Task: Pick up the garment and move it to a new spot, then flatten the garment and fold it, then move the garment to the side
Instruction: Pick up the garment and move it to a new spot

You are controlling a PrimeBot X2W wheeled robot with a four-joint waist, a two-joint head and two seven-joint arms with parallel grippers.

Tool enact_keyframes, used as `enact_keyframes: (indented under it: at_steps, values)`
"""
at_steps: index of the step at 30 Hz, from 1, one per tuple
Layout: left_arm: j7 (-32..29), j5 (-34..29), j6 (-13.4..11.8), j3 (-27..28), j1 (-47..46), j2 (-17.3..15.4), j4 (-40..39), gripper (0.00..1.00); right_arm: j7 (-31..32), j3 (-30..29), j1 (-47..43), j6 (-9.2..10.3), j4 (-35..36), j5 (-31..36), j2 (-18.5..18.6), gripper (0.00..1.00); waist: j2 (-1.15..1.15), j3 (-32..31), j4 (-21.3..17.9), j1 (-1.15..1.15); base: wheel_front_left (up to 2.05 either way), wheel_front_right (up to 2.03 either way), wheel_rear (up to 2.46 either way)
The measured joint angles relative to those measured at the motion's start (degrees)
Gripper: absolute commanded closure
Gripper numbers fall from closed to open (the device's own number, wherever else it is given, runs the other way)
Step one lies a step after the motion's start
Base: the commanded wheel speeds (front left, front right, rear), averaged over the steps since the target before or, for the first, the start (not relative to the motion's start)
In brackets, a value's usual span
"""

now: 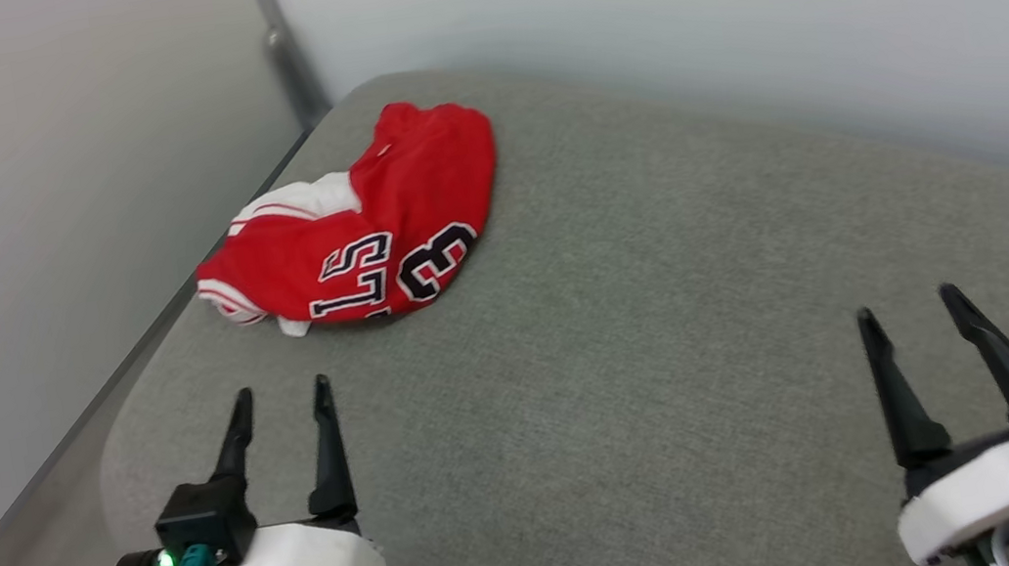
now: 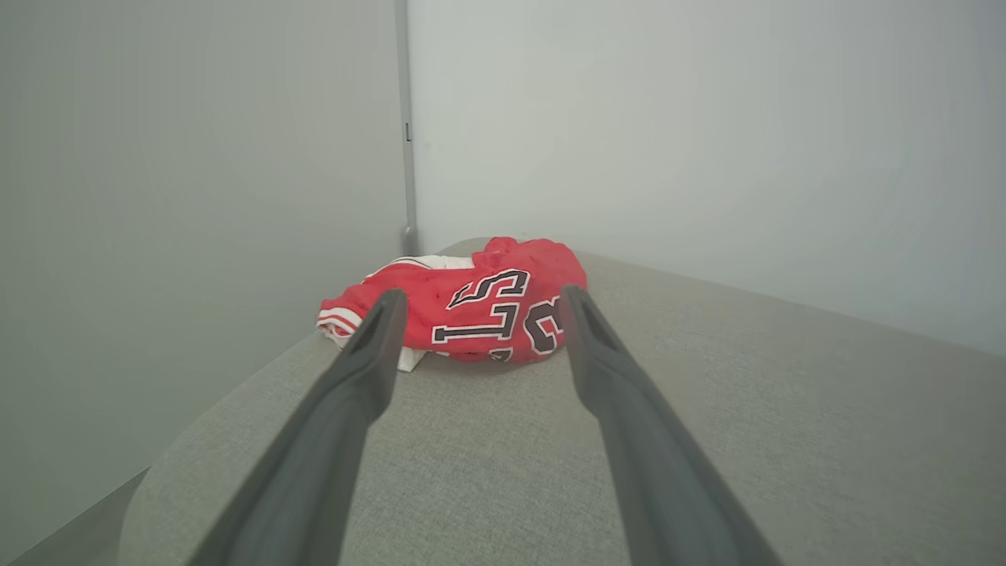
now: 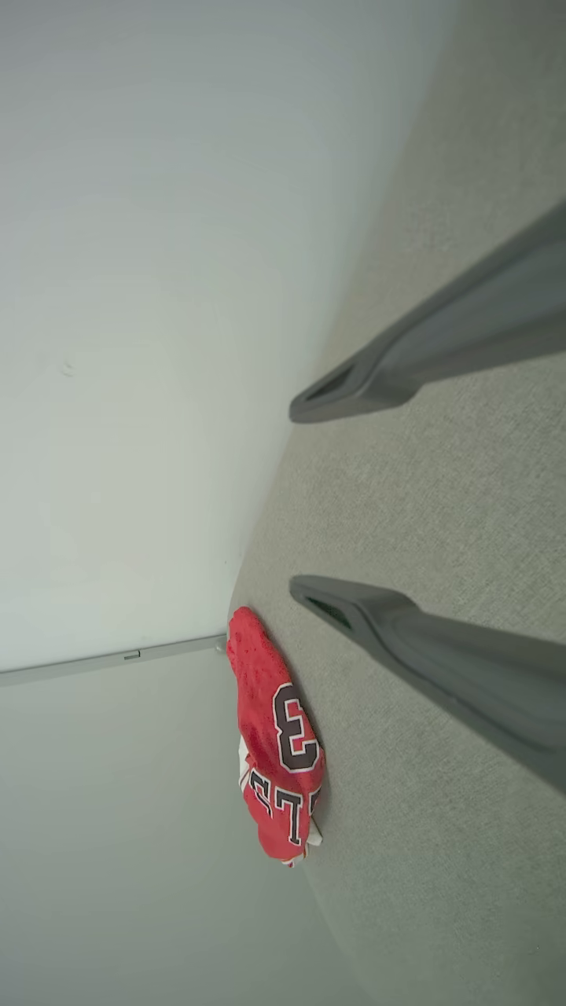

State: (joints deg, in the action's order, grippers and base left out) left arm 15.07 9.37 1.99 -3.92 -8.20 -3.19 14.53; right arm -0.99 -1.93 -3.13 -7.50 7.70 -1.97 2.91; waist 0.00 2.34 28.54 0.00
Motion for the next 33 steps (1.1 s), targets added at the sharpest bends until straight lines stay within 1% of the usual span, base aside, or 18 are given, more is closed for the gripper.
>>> enact_keyframes:
  at_steps: [2,6,11,17,20,24,25,26,29,33]
  values:
    - [0.0,0.4,-0.3,1.0,0.5,0.0,-0.9,0.0,0.2,1.5,1.6,0.0,-0.1,0.2,0.0,0.0,0.0,0.5,1.4,0.0,0.0,0.0,0.0]
    - [0.0,0.9,-1.1,2.4,1.2,0.1,-2.7,0.0,0.8,3.9,4.4,-0.01,-0.9,0.8,0.0,0.0,0.0,2.5,2.6,0.0,0.0,0.0,0.0]
    - [0.0,1.1,-1.7,3.4,2.0,0.2,-4.4,0.0,1.0,5.5,7.0,-0.01,-2.2,1.0,0.2,0.0,0.0,4.1,3.1,0.0,0.0,0.0,0.0]
    - [0.0,1.4,-1.9,3.7,2.0,0.3,-5.1,0.0,1.0,6.0,8.2,0.0,-2.9,1.0,0.9,0.0,0.0,5.0,3.3,0.0,0.0,0.0,0.0]
    - [0.0,1.3,-1.4,3.2,0.4,0.2,-4.4,0.0,1.0,5.8,8.7,-0.01,-2.9,1.0,1.1,0.0,0.0,5.6,3.2,0.0,0.0,0.0,0.0]
    - [0.0,0.5,0.4,2.3,-6.8,-0.2,-1.8,0.0,1.4,4.4,8.8,0.0,-1.7,1.4,1.3,0.0,0.0,6.9,3.0,0.0,0.0,0.0,0.0]
    - [0.0,0.5,0.9,2.0,-9.5,-0.6,-0.5,0.0,1.6,3.8,8.8,-0.01,-1.1,1.6,1.4,0.0,0.0,7.3,3.0,0.0,0.0,0.0,0.0]
    - [-0.6,0.6,1.6,2.3,-14.8,-2.0,1.5,0.0,2.2,4.2,8.9,0.0,0.0,2.0,1.5,0.0,0.0,8.2,2.6,0.01,0.0,0.0,0.0]
    - [-3.2,1.2,2.2,3.8,-22.8,-5.8,4.3,0.0,3.1,5.2,10.3,-0.01,1.6,2.3,2.1,0.0,0.0,9.5,0.5,0.0,0.0,0.0,0.0]
    - [-9.6,2.9,3.7,4.8,-31.7,-10.9,9.2,0.0,3.6,5.4,12.1,0.0,3.0,2.4,2.9,0.0,0.0,12.8,-3.3,0.01,0.0,0.0,0.0]
